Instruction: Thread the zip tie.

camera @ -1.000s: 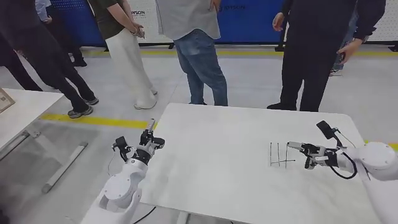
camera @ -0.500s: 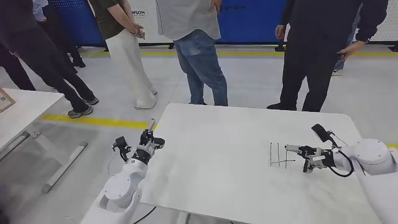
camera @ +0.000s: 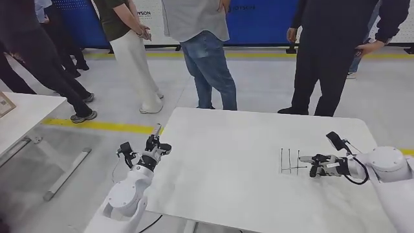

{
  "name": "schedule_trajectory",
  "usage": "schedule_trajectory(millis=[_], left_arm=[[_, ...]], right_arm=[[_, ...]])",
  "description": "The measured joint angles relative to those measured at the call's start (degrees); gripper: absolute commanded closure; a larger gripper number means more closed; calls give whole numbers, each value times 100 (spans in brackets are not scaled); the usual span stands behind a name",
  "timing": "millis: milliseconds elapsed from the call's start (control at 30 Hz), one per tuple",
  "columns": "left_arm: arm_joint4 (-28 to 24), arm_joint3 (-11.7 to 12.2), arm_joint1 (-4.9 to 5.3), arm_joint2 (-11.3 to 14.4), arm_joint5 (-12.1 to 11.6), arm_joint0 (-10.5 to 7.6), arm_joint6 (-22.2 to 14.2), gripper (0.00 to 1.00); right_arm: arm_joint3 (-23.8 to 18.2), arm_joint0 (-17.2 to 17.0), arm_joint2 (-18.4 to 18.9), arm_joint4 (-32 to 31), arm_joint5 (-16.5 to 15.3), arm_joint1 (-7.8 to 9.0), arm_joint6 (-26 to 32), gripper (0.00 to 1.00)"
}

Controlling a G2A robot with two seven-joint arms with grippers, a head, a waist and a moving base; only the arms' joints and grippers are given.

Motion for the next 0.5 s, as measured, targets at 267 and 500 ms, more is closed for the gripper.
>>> schedule_trajectory(millis=[267, 500], left_arm=[[0, 0, 0, 0, 0, 0, 0, 0], [0, 0, 0, 0, 0, 0, 0, 0]], right_arm=[[223, 115, -83, -31, -2, 0, -42, 69], [228, 146, -156, -38, -37, 6, -21, 71]])
